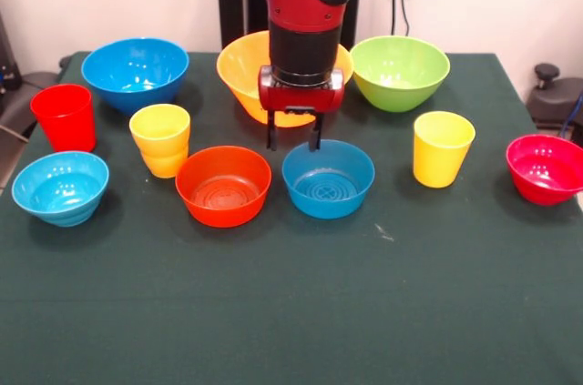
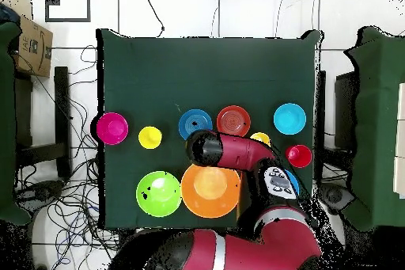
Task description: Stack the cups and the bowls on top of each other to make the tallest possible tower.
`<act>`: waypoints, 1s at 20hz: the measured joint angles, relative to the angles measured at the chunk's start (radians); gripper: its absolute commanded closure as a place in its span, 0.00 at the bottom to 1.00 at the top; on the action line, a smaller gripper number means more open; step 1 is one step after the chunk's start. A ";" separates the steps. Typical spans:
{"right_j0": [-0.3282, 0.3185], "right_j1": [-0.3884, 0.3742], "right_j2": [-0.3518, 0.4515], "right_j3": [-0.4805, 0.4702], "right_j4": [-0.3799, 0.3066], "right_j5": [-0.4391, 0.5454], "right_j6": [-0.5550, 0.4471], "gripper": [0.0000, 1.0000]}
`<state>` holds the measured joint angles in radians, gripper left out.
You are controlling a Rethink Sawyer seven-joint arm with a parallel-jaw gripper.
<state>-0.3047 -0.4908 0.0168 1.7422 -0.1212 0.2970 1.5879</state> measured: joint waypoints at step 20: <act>-0.067 0.051 0.029 -0.093 0.000 0.027 0.000 0.00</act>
<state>-0.3719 -0.4398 0.0460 1.6491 -0.1215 0.3236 1.5879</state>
